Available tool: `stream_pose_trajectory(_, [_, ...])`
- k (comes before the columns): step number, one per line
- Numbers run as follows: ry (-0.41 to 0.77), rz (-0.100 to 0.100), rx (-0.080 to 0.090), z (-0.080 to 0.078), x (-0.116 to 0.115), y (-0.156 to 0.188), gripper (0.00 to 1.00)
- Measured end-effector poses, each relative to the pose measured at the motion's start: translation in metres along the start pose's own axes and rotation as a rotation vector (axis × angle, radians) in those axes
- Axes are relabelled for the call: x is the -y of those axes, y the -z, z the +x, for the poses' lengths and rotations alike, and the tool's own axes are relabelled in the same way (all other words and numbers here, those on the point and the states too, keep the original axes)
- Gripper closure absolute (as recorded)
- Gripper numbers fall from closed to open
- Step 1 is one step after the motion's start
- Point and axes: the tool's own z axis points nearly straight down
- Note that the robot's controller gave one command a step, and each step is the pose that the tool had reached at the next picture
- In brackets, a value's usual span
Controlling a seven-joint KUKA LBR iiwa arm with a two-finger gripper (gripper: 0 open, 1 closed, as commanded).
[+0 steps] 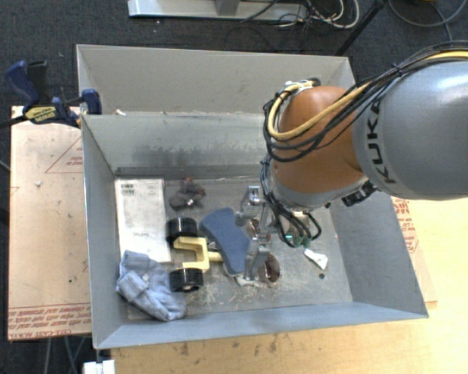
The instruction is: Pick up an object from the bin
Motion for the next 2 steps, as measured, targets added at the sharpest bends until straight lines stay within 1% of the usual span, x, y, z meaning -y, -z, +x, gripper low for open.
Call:
stream_pose_trajectory(1, [-0.002, 0.000, 0.007, -0.002, 0.000, 0.004, 0.00])
stream_pose_trajectory(2, [-0.163, -0.003, 0.016, -0.015, -0.006, -0.032, 0.00])
